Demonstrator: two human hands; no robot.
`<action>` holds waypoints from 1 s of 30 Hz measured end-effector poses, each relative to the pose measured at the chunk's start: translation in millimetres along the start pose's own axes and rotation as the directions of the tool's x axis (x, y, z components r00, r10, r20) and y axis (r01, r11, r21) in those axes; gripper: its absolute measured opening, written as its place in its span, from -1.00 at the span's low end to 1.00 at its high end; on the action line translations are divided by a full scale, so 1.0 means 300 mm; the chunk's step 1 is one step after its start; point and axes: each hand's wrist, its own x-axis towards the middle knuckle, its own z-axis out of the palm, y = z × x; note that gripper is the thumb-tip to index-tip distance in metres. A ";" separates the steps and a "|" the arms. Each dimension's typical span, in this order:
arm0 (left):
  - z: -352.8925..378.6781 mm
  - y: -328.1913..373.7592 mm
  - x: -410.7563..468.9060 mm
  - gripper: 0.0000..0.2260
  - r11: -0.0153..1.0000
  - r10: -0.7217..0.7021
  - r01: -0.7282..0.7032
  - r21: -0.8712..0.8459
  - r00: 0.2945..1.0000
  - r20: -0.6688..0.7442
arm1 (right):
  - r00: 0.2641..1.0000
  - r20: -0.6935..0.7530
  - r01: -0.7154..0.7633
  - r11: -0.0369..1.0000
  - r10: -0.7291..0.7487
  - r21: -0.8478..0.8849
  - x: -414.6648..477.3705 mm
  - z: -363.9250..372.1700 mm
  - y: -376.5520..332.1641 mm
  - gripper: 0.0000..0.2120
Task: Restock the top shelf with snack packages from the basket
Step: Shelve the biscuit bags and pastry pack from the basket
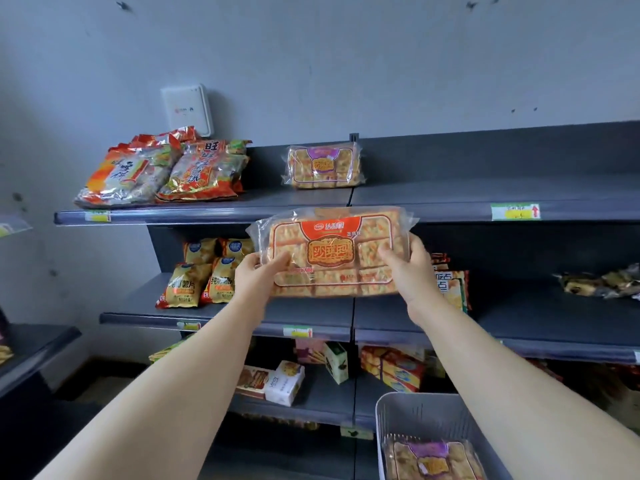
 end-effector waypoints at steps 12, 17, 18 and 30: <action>0.195 0.267 0.309 -0.65 0.974 0.221 -0.225 -0.038 0.972 -0.086 | 0.982 -0.107 0.080 0.853 -0.156 -0.516 0.420 0.049 -0.189 -0.53; 0.227 0.341 0.433 -0.71 0.948 0.318 -0.319 0.016 0.939 -0.131 | 0.974 -0.060 0.190 0.926 -0.220 -0.326 0.552 0.105 -0.230 -0.62; 0.231 0.354 0.458 -0.73 0.944 0.328 -0.328 0.027 0.935 -0.131 | 0.971 -0.065 0.197 0.920 -0.232 -0.340 0.578 0.119 -0.238 -0.63; 0.268 0.361 0.899 -0.66 0.937 0.330 -0.323 0.131 0.944 -0.028 | 0.967 -0.094 0.165 0.865 -0.235 -0.473 0.867 0.361 -0.212 -0.49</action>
